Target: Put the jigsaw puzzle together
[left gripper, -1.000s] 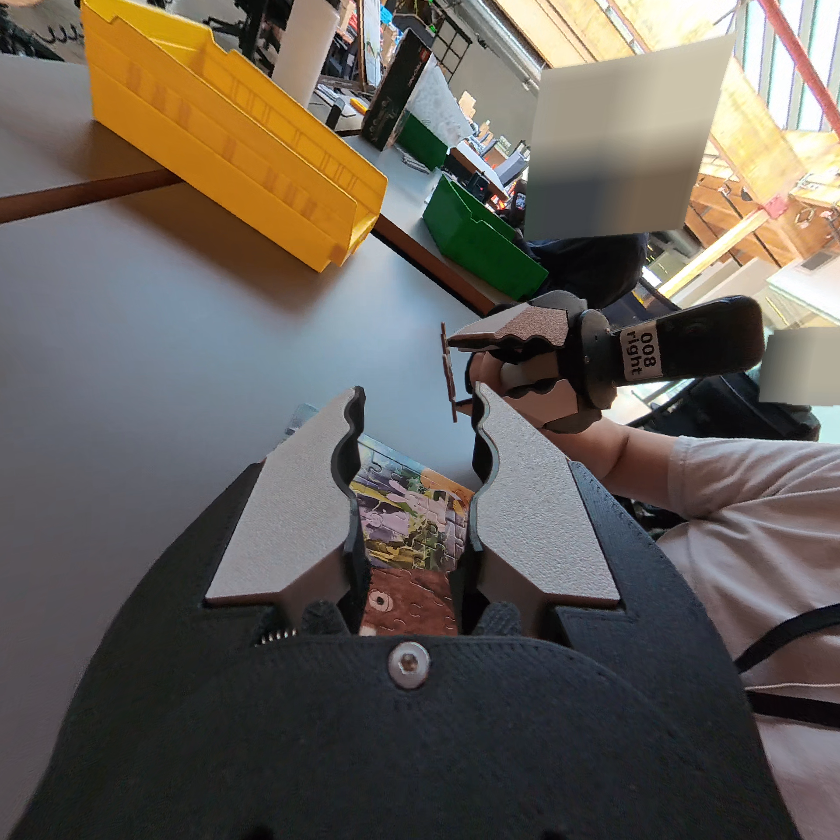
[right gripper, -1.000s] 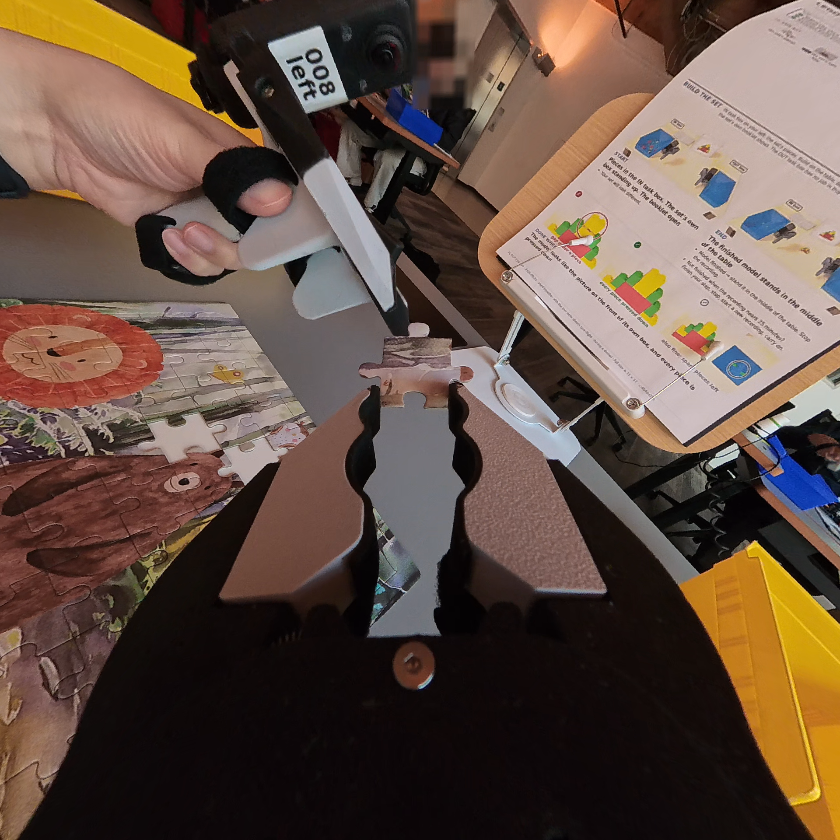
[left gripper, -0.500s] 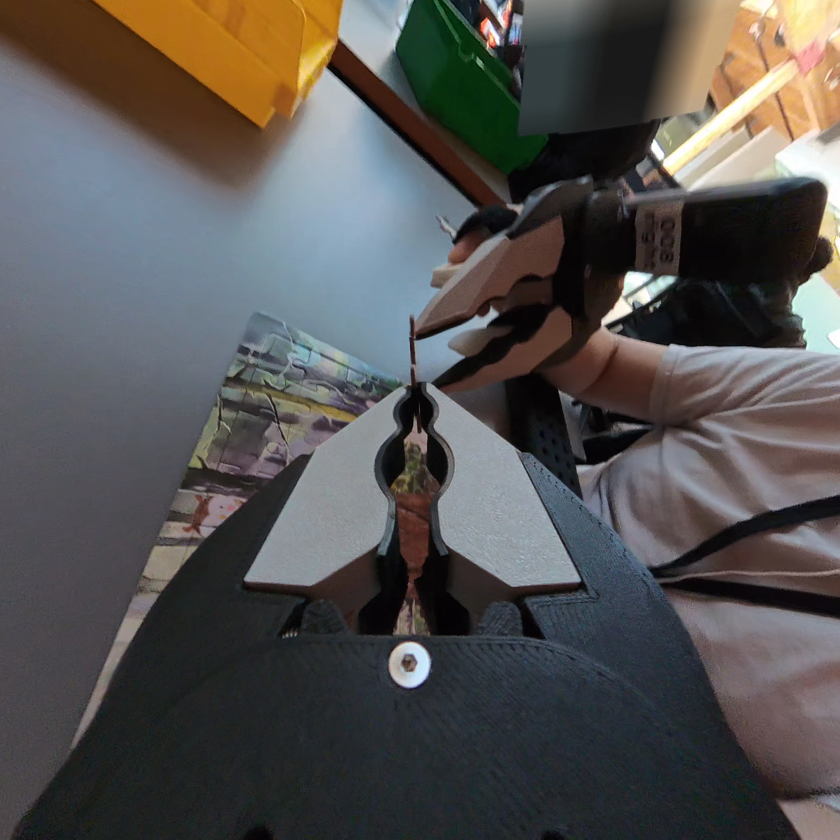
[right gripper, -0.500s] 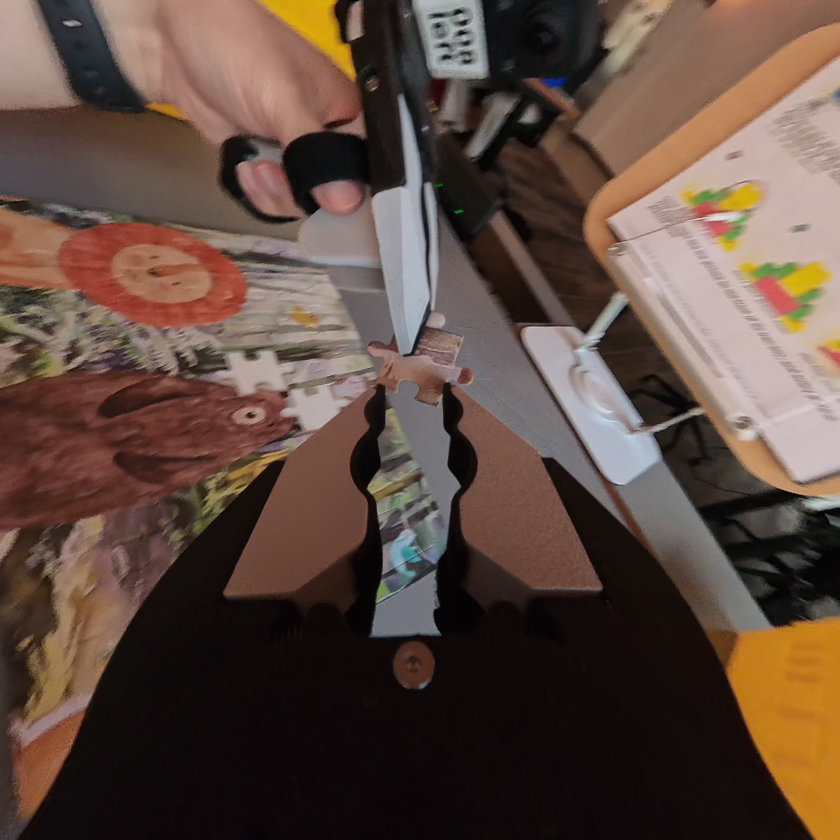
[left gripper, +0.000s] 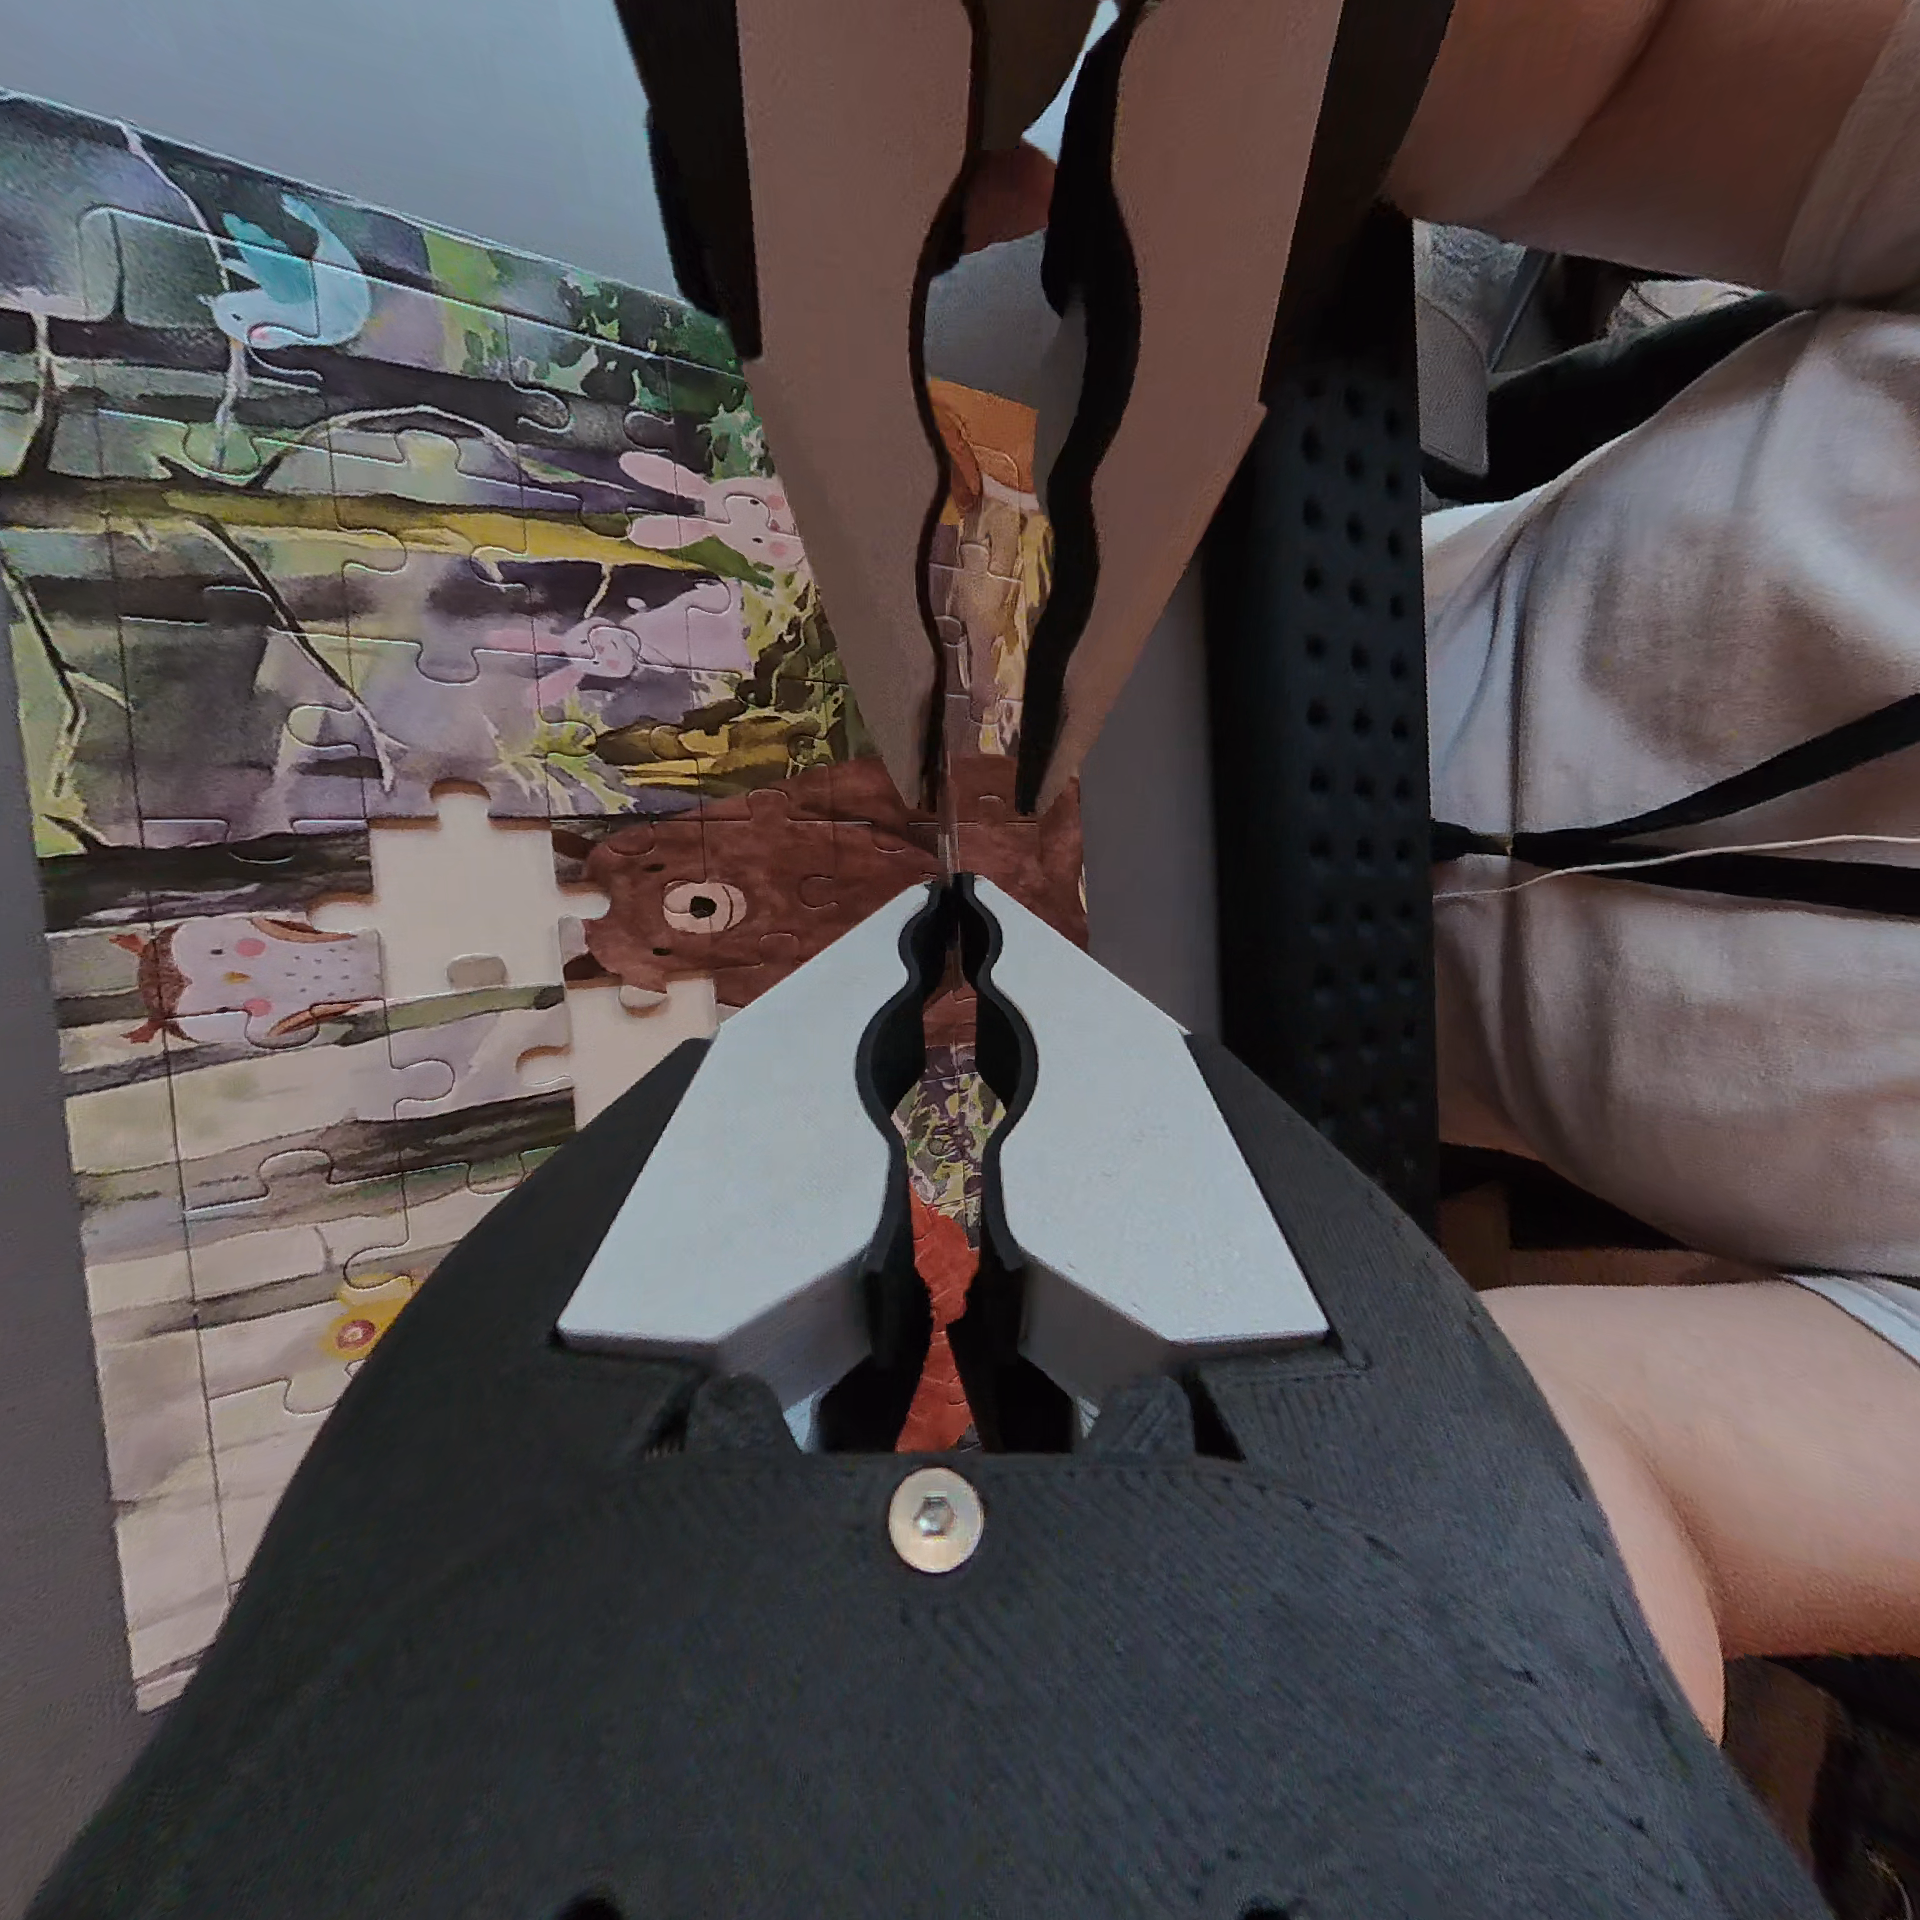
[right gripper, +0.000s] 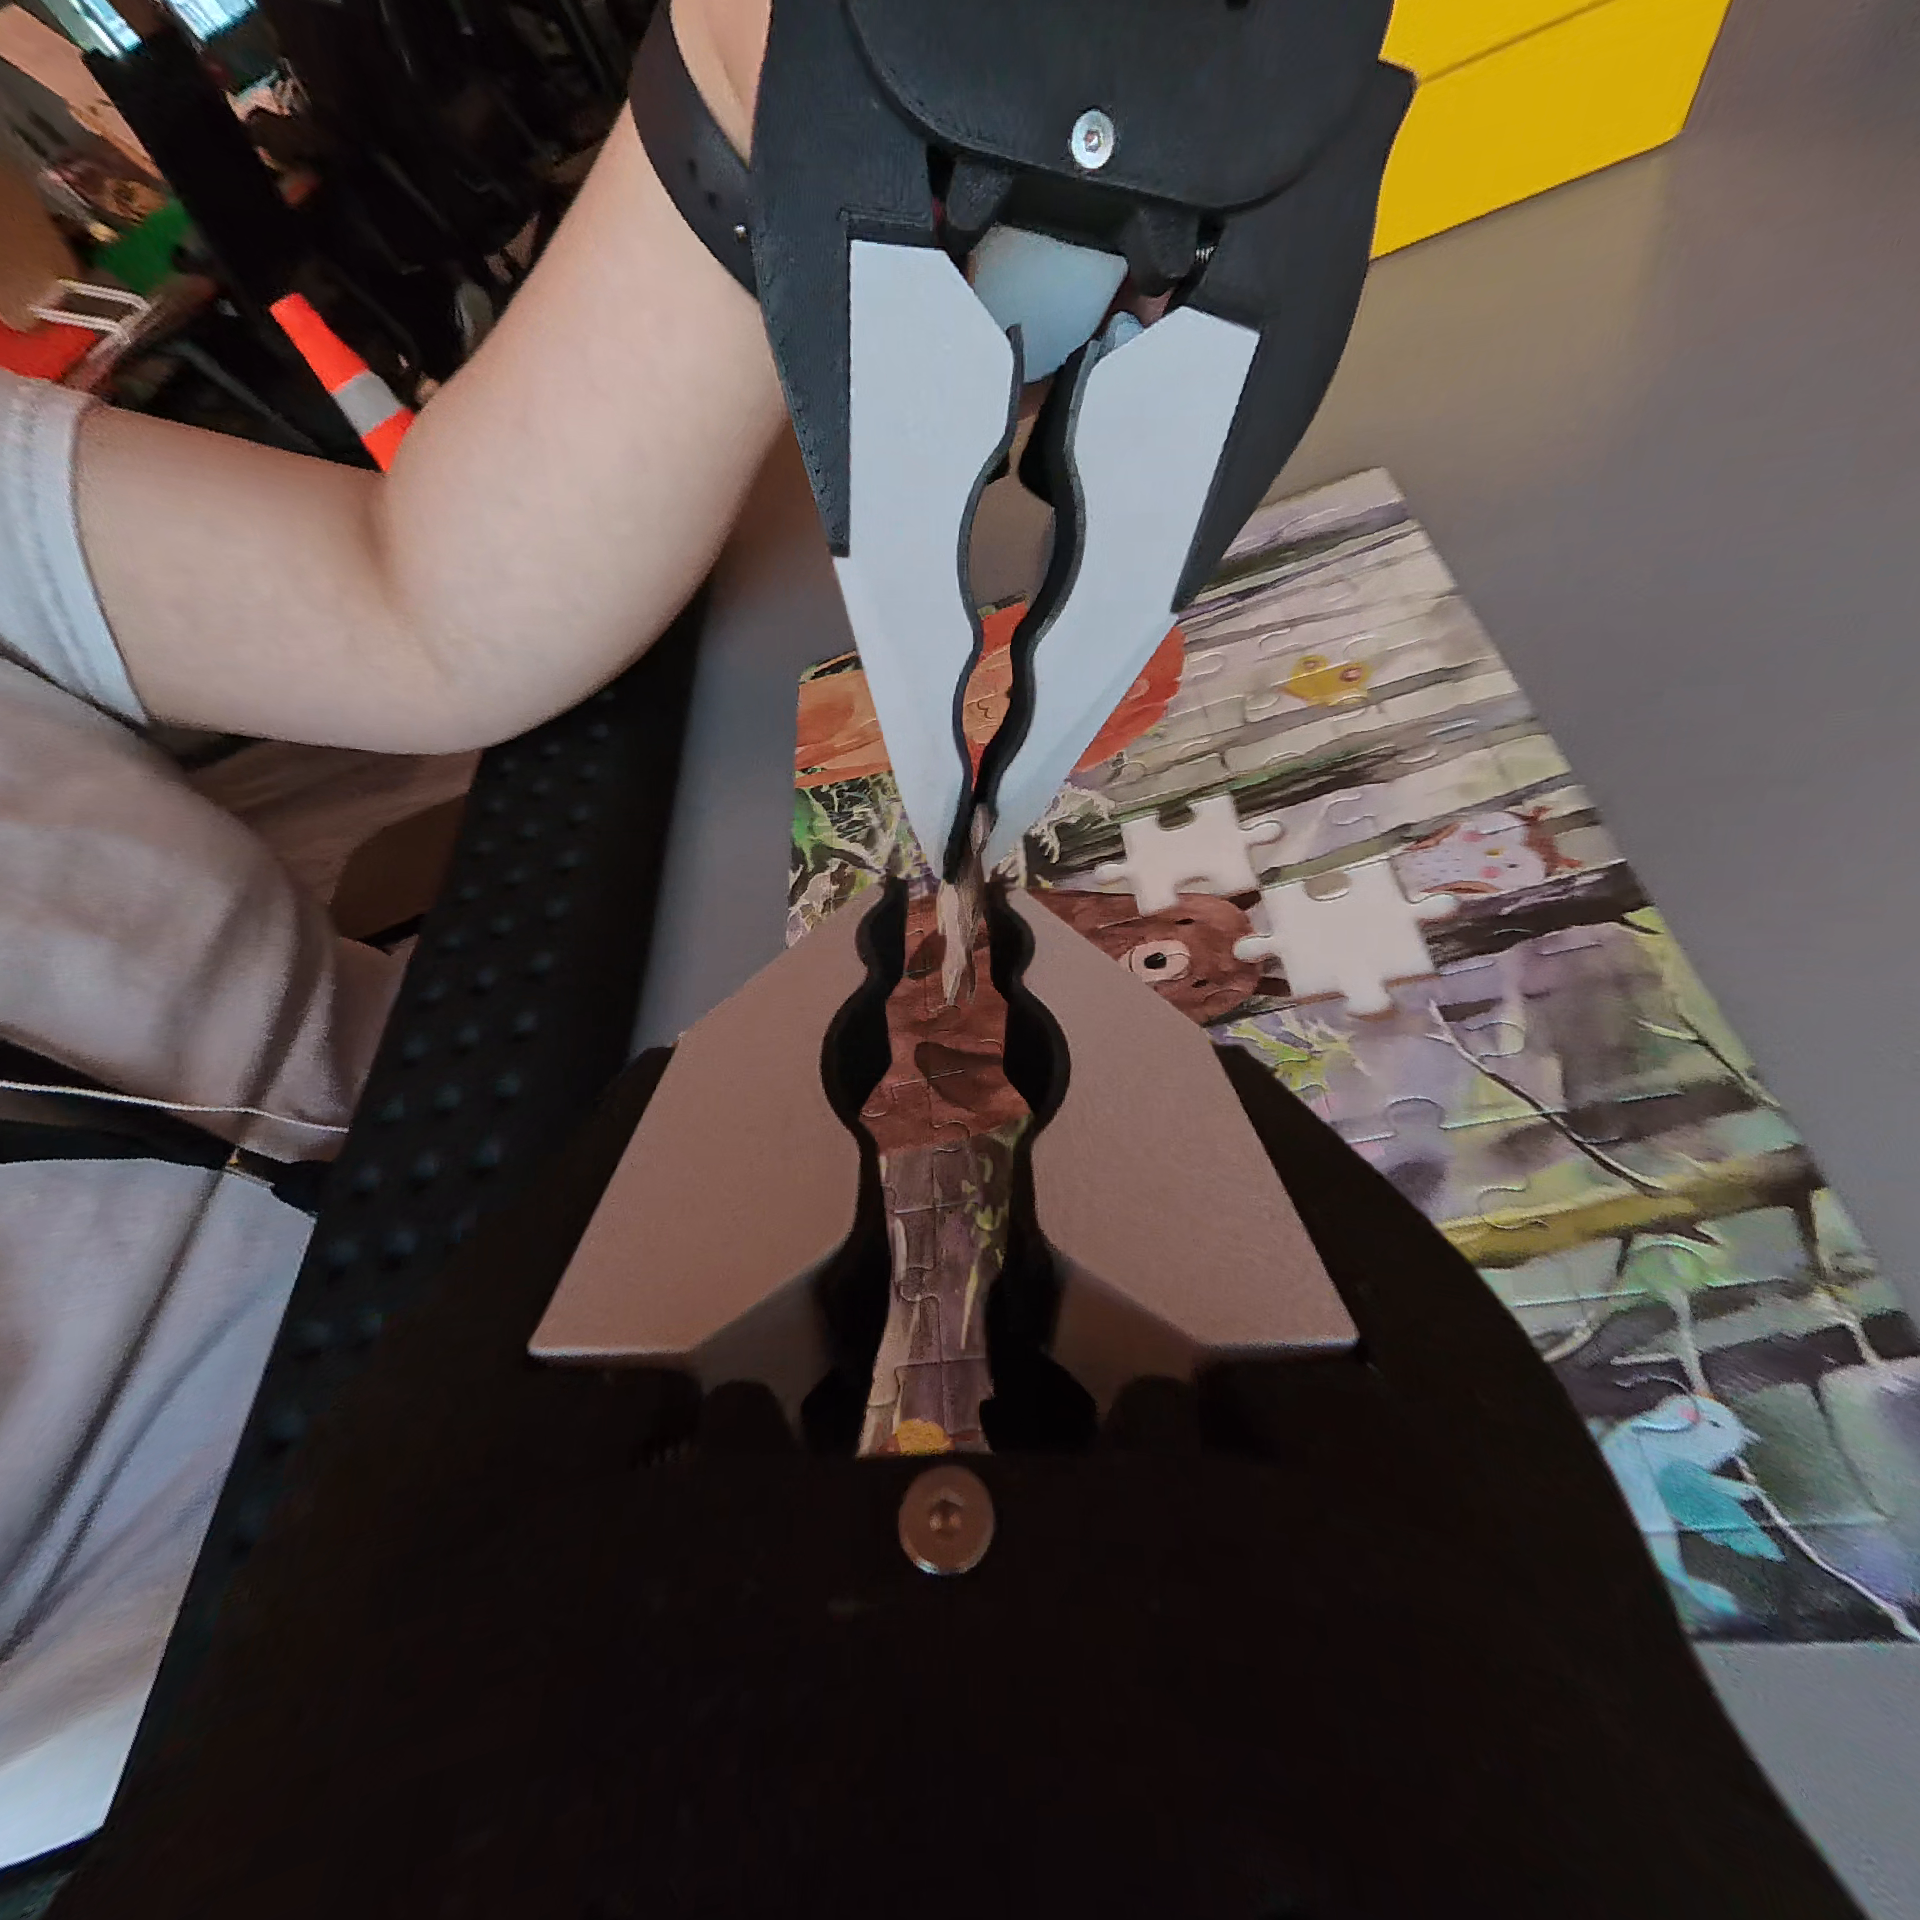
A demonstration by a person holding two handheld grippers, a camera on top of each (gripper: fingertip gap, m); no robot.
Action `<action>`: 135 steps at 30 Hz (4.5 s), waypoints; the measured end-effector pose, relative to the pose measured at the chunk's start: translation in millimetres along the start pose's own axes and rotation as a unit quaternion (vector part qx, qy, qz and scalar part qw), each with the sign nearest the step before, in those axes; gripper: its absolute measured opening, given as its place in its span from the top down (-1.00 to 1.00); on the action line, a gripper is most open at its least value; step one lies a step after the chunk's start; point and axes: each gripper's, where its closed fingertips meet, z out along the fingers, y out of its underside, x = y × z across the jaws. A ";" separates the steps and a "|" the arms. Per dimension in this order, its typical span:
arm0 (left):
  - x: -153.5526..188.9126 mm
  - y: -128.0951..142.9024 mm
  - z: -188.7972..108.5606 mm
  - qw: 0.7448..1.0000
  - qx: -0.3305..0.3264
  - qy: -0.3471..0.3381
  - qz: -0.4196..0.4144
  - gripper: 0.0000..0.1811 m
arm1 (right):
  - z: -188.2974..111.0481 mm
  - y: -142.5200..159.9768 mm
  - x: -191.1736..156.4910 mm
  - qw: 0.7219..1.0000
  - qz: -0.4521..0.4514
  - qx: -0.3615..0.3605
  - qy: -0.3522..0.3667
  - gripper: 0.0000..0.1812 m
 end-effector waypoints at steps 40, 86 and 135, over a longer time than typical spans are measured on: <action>-33.2 -98.1 -93.7 0.908 0.406 0.056 -0.084 1.00 | -89.7 -70.9 51.7 0.926 0.115 0.355 0.058 0.99; -93.5 -1.1 -59.7 0.942 0.229 -0.020 -0.243 0.78 | 6.8 23.7 76.1 0.934 -0.231 -0.189 0.198 0.91; -91.2 9.1 -3.7 0.975 0.073 -0.044 -0.204 1.00 | 5.7 33.9 97.5 0.934 -0.187 -0.255 0.169 0.85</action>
